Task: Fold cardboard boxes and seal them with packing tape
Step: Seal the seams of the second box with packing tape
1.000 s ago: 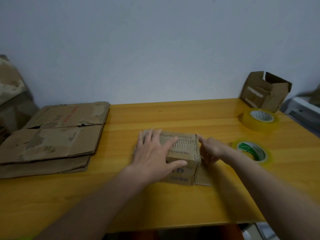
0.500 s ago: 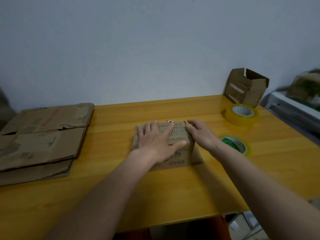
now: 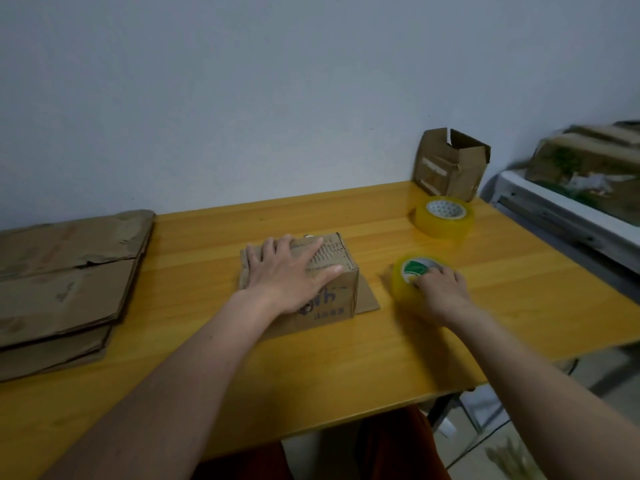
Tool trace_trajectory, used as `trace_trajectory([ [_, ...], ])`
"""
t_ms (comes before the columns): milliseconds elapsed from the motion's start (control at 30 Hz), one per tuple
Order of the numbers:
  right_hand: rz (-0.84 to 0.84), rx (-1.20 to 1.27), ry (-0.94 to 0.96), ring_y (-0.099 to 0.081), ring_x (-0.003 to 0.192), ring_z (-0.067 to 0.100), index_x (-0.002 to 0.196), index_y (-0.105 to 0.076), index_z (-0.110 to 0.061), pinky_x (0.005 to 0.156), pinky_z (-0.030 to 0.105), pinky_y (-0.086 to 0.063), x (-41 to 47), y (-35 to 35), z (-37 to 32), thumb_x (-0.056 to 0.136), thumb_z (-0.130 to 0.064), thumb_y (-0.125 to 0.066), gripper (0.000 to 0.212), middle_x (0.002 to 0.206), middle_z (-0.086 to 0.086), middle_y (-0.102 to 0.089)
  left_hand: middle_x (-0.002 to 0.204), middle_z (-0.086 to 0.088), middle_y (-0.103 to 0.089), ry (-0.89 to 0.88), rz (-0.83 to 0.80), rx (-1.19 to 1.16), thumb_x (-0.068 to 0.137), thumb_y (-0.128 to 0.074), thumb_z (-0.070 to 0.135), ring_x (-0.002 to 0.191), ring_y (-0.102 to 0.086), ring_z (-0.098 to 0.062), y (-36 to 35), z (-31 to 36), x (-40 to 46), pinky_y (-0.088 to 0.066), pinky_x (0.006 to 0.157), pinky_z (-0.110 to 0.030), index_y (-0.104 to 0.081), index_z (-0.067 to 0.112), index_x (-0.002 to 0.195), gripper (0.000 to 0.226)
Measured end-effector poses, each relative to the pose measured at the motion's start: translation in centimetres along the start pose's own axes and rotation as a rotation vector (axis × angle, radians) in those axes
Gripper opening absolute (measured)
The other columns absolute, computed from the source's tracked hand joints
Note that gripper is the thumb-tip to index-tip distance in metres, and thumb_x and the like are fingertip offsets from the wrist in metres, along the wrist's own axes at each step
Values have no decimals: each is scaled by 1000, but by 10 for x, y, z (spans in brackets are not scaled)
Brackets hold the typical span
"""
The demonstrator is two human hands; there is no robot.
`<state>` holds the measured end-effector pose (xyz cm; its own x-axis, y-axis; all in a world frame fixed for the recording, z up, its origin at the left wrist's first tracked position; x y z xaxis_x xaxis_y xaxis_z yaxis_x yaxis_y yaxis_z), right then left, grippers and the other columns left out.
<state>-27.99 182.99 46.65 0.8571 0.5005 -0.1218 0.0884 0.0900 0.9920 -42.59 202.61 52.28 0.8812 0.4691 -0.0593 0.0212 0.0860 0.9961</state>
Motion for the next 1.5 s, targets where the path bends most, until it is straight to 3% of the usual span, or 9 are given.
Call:
trace_trajectory([
  [200,99,321,33,-52,118,26,123,-56,-17,112,44,-25,-1,28,-5,91,-24,-61,33,122,5,-60,157,-1,-21,-70,76,-116,90,-25,71,145,-11,-23,12,-2,-1,-2,119,-53,-21,46,148,64],
  [367,349,736,346,-52,99,20,113,-58,-12,75,25,-34,-28,108,-48,86,-18,-69,30,104,2,-57,155,2,-28,-29,94,-542,73,-71,60,143,-22,-20,19,-9,-1,-26,114,-46,-1,38,153,109],
  [467,272,715,533,-52,101,16,113,-58,-19,82,28,-40,-40,130,-80,85,-21,-70,31,108,-1,-57,155,1,-29,-69,184,-882,62,-89,38,141,-29,-16,32,-18,-3,-32,113,-40,0,42,152,127],
  [533,194,611,582,-50,109,16,122,-57,-16,89,28,-39,-45,131,-96,85,-22,-70,39,115,-1,-55,156,5,-27,-122,234,-1040,67,-88,19,132,-38,-3,38,-26,-6,-42,103,-27,-9,42,152,118],
  [600,145,533,613,-48,109,15,123,-56,-15,86,25,-35,-47,128,-109,86,-21,-69,40,115,-3,-52,153,8,-34,-174,283,-1084,75,-73,-3,96,-52,19,43,-29,-10,-47,79,-11,-26,35,150,96],
  [667,128,484,616,-47,107,15,122,-55,-17,82,24,-33,-48,125,-117,87,-21,-67,37,112,-5,-49,145,6,-47,-158,326,-1067,76,-60,-10,72,-55,16,44,-34,-12,-48,71,-12,-47,32,137,74],
  [800,112,453,596,-45,115,17,126,-53,-20,89,26,-34,-45,122,-120,88,-23,-66,40,125,1,-50,127,1,-60,-100,385,-1072,79,-58,-7,107,-58,-12,42,-41,-13,-50,93,-27,-61,33,106,48],
  [1200,89,392,584,-45,115,16,129,-52,-23,90,26,-35,-40,116,-124,88,-25,-65,43,129,1,-50,98,-6,-62,-85,352,-1236,84,-63,-5,88,-60,-13,36,-44,-8,-52,78,-17,-56,14,119,40],
  [1500,81,353,591,-43,108,13,129,-51,-23,86,25,-33,-43,119,-130,88,-25,-65,43,126,1,-50,99,-3,-67,16,423,-1157,90,-67,13,94,-64,-15,34,-53,-7,-53,82,-23,-65,20,84,9],
])
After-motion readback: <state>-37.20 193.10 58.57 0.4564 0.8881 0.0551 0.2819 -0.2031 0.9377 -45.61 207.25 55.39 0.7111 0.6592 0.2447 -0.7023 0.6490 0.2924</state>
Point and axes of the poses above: each hand's wrist, its own x-axis towards the middle knuckle, its own y-axis out of the back of the hand, z = x × y, the point moved 10 cm from there along x, towards the middle knuckle
